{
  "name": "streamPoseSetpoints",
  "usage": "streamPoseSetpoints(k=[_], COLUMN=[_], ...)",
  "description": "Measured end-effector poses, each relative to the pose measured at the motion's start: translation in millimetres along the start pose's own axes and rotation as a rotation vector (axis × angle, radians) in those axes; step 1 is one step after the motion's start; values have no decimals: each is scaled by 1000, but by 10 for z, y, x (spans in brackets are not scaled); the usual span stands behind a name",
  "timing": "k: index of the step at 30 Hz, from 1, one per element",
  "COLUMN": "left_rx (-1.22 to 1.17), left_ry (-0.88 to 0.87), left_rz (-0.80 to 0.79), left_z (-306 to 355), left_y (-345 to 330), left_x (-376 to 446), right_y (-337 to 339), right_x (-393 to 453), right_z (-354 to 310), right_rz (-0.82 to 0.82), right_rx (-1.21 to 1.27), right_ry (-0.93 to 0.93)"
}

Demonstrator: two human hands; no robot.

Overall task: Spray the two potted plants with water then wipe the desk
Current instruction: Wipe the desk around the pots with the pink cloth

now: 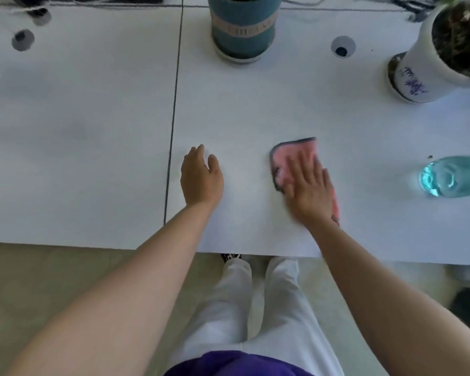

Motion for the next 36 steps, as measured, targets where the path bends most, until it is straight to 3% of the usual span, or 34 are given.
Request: streamPoseSetpoints(k=[1, 2, 5, 6, 7, 9, 10, 11, 14, 15, 16, 18, 19, 20, 22, 24, 26, 29, 33, 36], left_rx=[29, 54, 64, 62, 64, 74, 79, 83, 87, 93, 101, 110, 110, 109, 110, 120, 125, 88, -39, -198], left_ry=[-12, -19, 10, 8, 0, -17, -26, -40, -91, -111, -131, -135, -121, -105, -85, -78, -59, 8, 83, 98], left_rz=[-22, -38, -36, -28, -19, -8, -6, -13, -54, -69, -78, -77, -70, -68, -67, -51, -20, 20, 33, 13], left_z=[16, 58, 226, 301, 357, 447, 505, 585, 823, 891, 946, 1003, 1013, 1016, 1027, 1029, 994, 900, 875, 983], left_y=[-71, -151, -324, -363, -385, -424, -459, -521, -702, -758, -800, -841, -854, -866, -879, -839, -747, -602, -471, -369], left_x=[-27, -61, -145, -174, -193, -221, -238, -267, -346, -364, -375, -365, -348, -334, -310, -248, -145, 21, 328, 657], right_y=[40, 50, -233, -83, 92, 411, 420, 384, 142, 198, 260, 436, 419, 380, 203, 210, 364, 459, 376, 724], right_x=[-76, -218, -835, -807, -657, -630, -709, -738, -936, -932, -853, -765, -707, -606, -419, -239, 79, 413, 631, 954], right_z=[249, 188, 78, 408, 868, 1685, 1763, 1577, 995, 1150, 1431, 1895, 1840, 1596, 1022, 972, 1286, 1531, 944, 680], right_rz=[37, 16, -222, -191, -71, 105, 137, 92, -61, -72, -30, 61, 65, 56, -62, -150, -66, -18, -133, 40], right_rx=[62, 73, -70, -56, -5, 109, 140, 111, -13, -32, -22, 64, 100, 106, 73, 36, 22, 100, 137, 200], right_ry=[-195, -165, 475, 452, 242, -403, -581, -548, 159, 224, 107, -396, -522, -482, -88, 199, 84, -345, -256, -273])
Point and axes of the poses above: each hand's wrist, its own x-axis towards the middle knuckle, its own y-axis out of the back of the hand, z = x × y, the point moved 9 cm from there along x, towards the middle knuckle, and after that the axes turned 4 degrees about z, right-handed, at the moved point
